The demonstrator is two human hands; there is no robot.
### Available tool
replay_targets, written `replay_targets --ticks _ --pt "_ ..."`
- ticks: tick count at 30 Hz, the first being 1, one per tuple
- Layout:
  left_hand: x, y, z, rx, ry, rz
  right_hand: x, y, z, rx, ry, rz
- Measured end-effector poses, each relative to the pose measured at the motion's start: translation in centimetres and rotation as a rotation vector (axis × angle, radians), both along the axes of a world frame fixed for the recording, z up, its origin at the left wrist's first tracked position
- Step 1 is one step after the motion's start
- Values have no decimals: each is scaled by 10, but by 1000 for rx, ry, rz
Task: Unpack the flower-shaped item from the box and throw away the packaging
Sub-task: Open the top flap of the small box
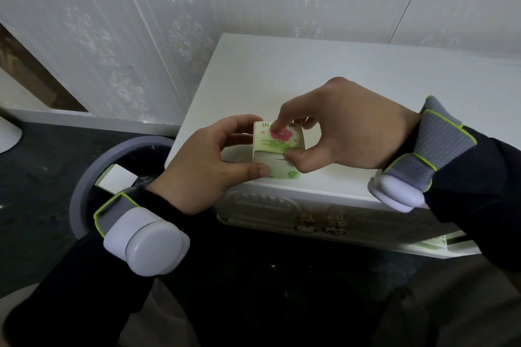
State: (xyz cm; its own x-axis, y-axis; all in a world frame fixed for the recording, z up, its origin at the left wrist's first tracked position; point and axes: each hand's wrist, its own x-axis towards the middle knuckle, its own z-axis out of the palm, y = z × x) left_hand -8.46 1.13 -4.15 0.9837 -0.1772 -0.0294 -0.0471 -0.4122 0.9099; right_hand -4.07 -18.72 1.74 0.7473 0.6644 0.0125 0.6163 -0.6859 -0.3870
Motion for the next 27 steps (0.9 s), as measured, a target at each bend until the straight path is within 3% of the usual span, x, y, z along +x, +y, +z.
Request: replay_targets --ticks 11,22,27 --pt "0 0 1 -13 4 -6 -1 2 0 49 -25 -8" --pt "2 2 -4 -123 15 -2 9 -14 -1 157 300 -80" --pt "1 1 -2 -123 3 0 19 -14 -11 535 374 -248"
